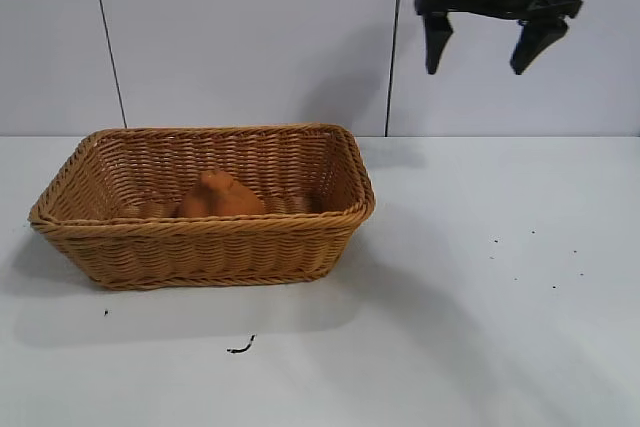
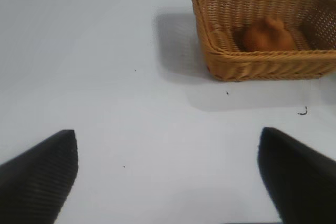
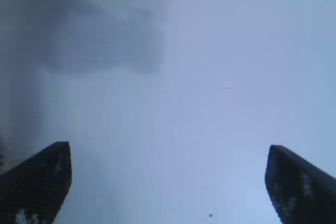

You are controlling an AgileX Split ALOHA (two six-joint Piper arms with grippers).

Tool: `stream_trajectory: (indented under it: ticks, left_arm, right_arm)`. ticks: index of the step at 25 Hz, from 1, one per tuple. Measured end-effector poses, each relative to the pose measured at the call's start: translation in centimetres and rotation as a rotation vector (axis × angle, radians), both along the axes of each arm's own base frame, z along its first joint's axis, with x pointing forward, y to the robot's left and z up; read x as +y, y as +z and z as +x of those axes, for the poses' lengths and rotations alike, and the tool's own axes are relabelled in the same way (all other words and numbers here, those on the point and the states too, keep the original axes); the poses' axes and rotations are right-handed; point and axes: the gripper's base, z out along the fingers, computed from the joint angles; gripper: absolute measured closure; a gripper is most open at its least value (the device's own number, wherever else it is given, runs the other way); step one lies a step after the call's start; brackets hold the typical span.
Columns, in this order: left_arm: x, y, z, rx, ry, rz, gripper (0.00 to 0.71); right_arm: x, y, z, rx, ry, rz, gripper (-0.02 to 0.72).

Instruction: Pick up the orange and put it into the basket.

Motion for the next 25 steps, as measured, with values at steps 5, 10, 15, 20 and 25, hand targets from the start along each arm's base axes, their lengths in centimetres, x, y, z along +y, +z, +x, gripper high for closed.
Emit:
stream_trajectory:
  ticks: [5, 10, 15, 20, 25]
  left_arm:
    - [0.0, 0.0, 0.0, 0.0, 0.0, 0.0, 0.044]
    - [0.0, 0.0, 0.0, 0.0, 0.0, 0.0, 0.044]
    - [0.0, 0.0, 0.0, 0.0, 0.0, 0.0, 0.044]
    - [0.0, 0.0, 0.0, 0.0, 0.0, 0.0, 0.044]
    - [0.0, 0.0, 0.0, 0.0, 0.0, 0.0, 0.044]
  right_arm:
    - [0.0, -0.3, -1.4, 0.054, 0.006, -0.004, 0.01]
    - [-0.4, 0.6, -5.1, 0.126, 0.012, -0.03, 0.01]
    - [-0.8, 2.5, -12.6, 0.206, 0.033, -0.04, 0.01]
    - [-1.1, 3.8, -21.3, 0.24, 0.034, -0.034, 0.01]
    - [-1.5, 3.5, -30.8, 0.226, 0.033, -0.022, 0.01]
